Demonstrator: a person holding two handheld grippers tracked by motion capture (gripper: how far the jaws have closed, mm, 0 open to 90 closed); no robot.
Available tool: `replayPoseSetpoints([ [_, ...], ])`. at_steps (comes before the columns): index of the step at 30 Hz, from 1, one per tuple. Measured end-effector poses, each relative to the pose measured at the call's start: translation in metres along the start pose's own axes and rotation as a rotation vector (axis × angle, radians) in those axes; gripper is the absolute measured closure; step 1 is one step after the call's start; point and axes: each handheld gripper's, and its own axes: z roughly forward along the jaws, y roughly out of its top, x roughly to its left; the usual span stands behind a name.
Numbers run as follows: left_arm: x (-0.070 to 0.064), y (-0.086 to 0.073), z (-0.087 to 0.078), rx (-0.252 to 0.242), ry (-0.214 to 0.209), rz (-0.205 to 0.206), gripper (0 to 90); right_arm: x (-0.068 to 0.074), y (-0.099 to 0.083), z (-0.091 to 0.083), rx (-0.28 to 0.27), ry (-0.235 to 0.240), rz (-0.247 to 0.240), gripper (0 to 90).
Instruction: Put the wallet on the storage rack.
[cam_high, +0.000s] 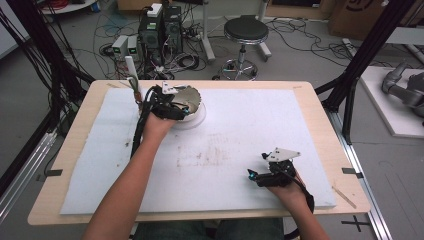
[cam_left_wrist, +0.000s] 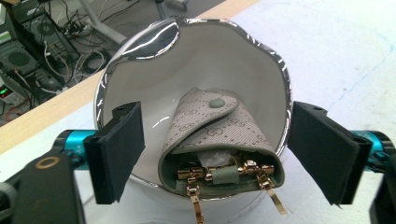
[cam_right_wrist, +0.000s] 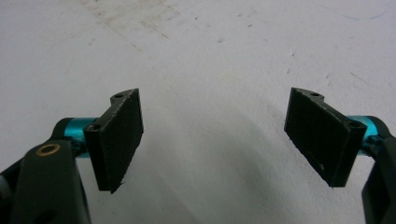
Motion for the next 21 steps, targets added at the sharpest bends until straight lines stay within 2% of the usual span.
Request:
replayPoseSetpoints([
  [4,-0.001,0.000,-0.005,-0.014,-0.019,-0.005,18.6,0.001,0.001,0.000,-0.001,0.000,-0.001,19.9],
  [5,-0.002,0.001,-0.008,-0.028,-0.036,-0.007,18.1,0.001,0.001,0.000,-0.001,0.000,0.000,19.9],
  [11,-0.002,0.000,-0.020,-0.048,-0.055,-0.003,16.9,0.001,0.004,0.002,-0.006,0.002,-0.005,19.9],
  [12,-0.001,-0.002,-0.024,-0.061,-0.078,-0.009,16.9,0.002,0.005,0.002,-0.010,0.002,-0.004,19.9],
  [14,0.003,-0.006,-0.030,-0.069,-0.097,-0.015,17.0,0.003,0.006,0.003,-0.010,0.001,-0.005,19.9],
  [19,0.012,-0.017,-0.040,-0.075,-0.110,-0.025,17.0,0.002,0.009,0.005,-0.011,0.001,-0.008,19.9],
  [21,0.016,-0.025,-0.049,-0.095,-0.127,-0.036,17.0,0.000,0.010,0.006,-0.014,-0.006,-0.005,19.9],
])
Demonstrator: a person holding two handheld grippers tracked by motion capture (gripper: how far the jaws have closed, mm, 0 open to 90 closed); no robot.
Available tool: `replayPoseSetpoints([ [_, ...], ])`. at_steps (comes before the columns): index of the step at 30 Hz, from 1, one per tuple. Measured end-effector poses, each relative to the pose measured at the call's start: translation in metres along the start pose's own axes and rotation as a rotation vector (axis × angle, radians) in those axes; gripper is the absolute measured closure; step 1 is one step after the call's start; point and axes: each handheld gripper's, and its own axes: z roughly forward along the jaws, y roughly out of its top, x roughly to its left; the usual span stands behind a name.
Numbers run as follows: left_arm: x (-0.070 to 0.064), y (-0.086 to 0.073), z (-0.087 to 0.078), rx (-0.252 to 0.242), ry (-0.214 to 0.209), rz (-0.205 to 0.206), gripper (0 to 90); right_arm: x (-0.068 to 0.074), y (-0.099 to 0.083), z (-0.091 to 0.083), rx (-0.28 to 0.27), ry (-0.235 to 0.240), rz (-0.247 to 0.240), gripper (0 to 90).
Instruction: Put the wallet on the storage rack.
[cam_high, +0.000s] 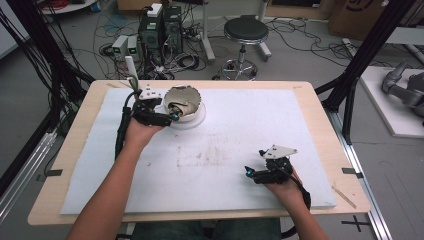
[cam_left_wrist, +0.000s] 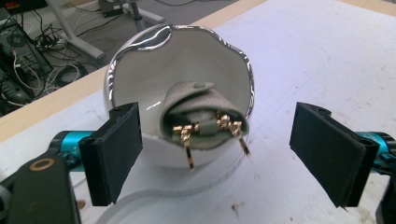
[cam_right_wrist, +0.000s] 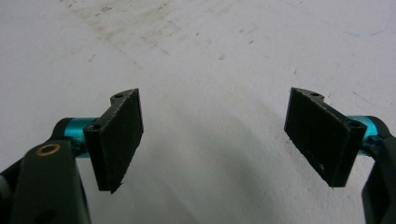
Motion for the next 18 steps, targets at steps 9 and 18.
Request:
replayPoseSetpoints([
  [9,0.003,-0.020,-0.021,-0.024,-0.038,0.008,17.0,-0.006,0.001,0.001,-0.006,-0.004,0.011,19.9],
  [18,-0.003,-0.048,-0.044,-0.052,-0.061,0.002,17.0,-0.013,0.002,0.002,-0.015,-0.017,0.034,19.9],
])
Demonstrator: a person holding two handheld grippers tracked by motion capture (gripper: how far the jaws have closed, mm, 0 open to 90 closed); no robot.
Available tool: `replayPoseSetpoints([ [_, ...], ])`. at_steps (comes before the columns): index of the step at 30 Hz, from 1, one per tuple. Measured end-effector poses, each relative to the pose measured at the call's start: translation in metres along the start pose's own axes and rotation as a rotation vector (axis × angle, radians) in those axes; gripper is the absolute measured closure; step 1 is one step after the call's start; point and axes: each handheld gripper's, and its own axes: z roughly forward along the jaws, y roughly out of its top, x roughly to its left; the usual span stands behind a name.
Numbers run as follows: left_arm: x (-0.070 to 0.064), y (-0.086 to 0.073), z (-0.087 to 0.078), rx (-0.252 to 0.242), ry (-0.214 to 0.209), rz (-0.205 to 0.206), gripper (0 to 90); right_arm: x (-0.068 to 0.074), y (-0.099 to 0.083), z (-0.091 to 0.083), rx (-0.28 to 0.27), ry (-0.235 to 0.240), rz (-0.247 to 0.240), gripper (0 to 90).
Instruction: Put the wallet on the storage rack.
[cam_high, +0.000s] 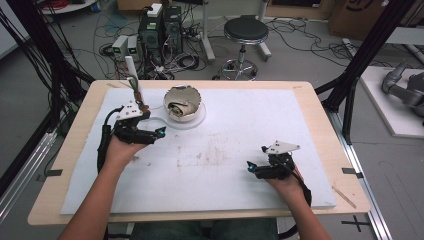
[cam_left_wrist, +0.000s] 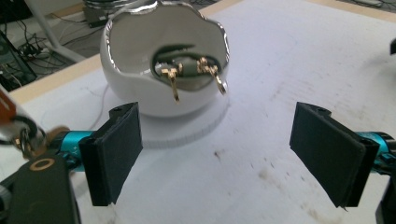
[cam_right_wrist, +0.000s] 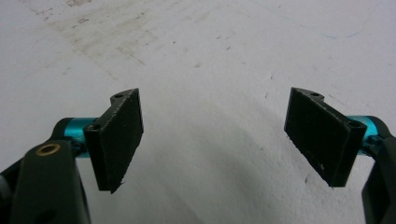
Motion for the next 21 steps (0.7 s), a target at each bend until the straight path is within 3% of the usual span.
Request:
replayPoseSetpoints([
  [8,-0.005,-0.033,-0.021,-0.029,-0.020,-0.043,17.0,-0.005,-0.001,-0.004,-0.019,-0.016,0.014,19.9],
  [11,-0.008,-0.045,-0.020,-0.004,-0.034,-0.061,17.0,-0.005,0.000,-0.005,-0.032,-0.019,0.006,19.9],
  [15,-0.009,-0.049,-0.021,0.029,-0.041,-0.045,17.0,-0.005,0.000,-0.006,-0.039,-0.021,0.008,19.9],
  [21,-0.002,-0.056,-0.025,0.001,-0.036,-0.067,17.0,-0.009,-0.002,-0.008,-0.058,-0.032,0.034,19.9],
])
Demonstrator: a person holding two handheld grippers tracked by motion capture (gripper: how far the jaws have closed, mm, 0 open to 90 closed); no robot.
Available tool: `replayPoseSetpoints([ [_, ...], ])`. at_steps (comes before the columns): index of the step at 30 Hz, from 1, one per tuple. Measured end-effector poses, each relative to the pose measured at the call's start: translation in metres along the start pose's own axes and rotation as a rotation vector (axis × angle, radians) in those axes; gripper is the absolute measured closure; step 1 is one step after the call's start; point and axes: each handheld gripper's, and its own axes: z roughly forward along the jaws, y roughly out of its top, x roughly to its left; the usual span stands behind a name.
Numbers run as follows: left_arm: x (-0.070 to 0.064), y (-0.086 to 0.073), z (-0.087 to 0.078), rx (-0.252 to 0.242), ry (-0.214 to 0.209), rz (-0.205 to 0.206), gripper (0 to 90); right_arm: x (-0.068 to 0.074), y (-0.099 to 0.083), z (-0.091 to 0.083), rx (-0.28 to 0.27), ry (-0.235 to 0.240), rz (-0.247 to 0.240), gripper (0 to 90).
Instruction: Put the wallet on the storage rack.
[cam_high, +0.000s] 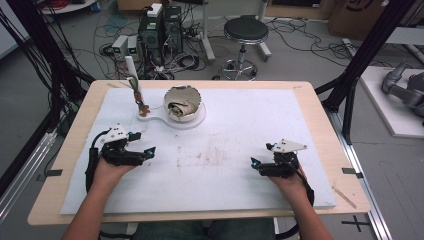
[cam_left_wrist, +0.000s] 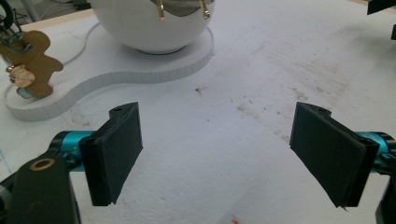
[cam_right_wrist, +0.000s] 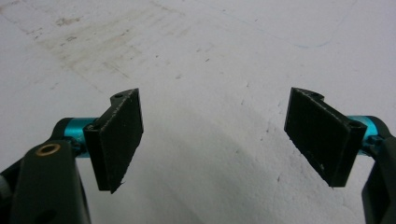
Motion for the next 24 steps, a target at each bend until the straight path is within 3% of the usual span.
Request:
replayPoseSetpoints([
  [9,-0.001,-0.003,-0.001,-0.011,0.006,0.029,17.4,-0.008,-0.002,-0.001,-0.025,-0.009,0.017,19.9],
  [24,0.002,-0.006,-0.005,-0.024,0.018,0.003,17.4,-0.008,0.000,0.001,-0.007,-0.026,0.014,19.9],
])
